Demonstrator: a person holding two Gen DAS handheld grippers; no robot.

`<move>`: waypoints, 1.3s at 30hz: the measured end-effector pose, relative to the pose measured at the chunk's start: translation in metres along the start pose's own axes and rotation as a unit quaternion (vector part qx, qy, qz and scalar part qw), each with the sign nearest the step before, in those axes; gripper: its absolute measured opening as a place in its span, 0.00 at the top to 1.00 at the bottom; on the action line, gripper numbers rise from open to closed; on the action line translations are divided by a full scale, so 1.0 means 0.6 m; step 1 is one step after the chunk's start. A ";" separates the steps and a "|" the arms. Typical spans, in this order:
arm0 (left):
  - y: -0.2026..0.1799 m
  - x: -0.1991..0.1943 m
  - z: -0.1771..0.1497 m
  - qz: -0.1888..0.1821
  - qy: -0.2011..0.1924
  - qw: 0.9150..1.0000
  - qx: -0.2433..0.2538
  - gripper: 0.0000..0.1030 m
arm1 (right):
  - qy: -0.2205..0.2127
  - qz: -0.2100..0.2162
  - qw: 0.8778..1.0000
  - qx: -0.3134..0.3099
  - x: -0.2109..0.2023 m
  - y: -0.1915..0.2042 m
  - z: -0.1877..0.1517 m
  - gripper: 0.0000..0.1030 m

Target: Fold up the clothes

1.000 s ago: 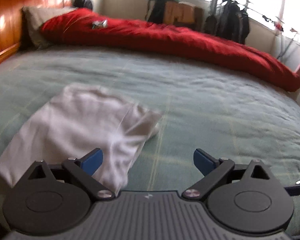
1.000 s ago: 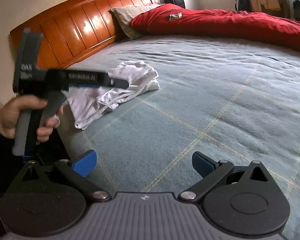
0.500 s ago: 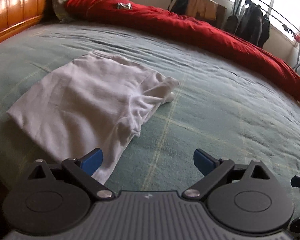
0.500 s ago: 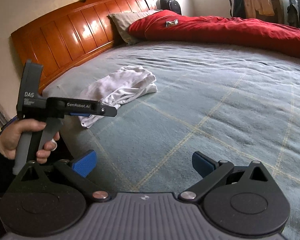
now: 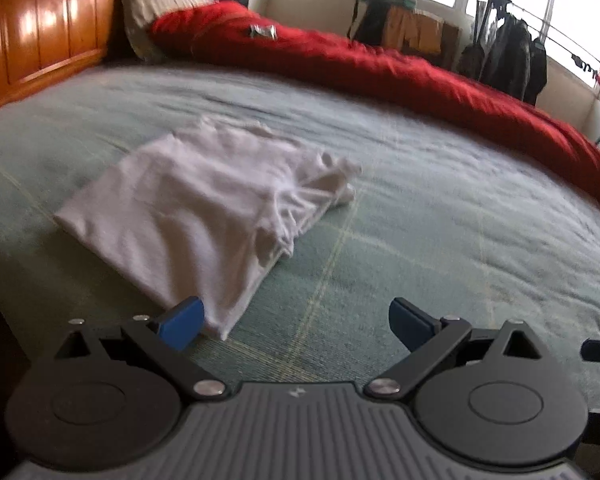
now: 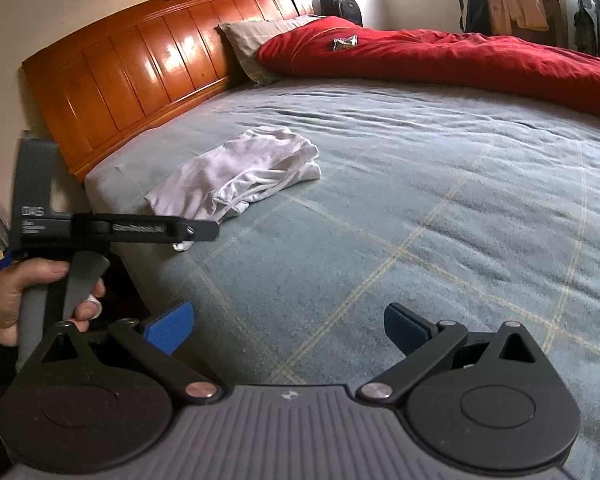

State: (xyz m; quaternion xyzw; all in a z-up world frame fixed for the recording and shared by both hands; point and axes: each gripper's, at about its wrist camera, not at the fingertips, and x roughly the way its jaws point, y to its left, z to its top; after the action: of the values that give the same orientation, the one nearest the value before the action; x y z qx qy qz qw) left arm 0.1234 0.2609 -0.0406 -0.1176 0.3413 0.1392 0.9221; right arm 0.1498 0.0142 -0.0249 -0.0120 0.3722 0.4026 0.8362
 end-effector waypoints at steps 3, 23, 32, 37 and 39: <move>-0.001 -0.029 -0.001 0.018 -0.022 1.000 0.002 0.01 | -0.002 0.003 1.000 0.000 -0.005 0.004 -0.002 0.00; 0.042 -0.156 -0.035 0.084 -0.071 0.993 -0.049 0.01 | -0.016 0.047 0.998 -0.027 -0.037 0.058 -0.017 0.00; 0.031 -0.194 -0.050 0.099 -0.072 0.992 -0.035 0.01 | -0.006 0.027 0.997 -0.073 -0.012 0.104 -0.005 0.00; 0.024 -0.224 -0.057 0.095 -0.071 0.993 -0.024 0.01 | 0.014 0.028 0.994 -0.104 0.005 0.139 0.009 0.00; 0.021 -0.235 -0.062 0.100 -0.076 0.992 -0.018 0.01 | 0.019 0.009 0.993 -0.119 0.008 0.155 0.014 0.00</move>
State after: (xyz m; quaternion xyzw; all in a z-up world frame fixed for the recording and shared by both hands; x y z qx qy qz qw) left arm -0.0058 0.2364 0.0241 -0.0881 0.2779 0.2455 0.9245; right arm 0.0936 0.0829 0.0039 -0.1152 0.3374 0.4514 0.8180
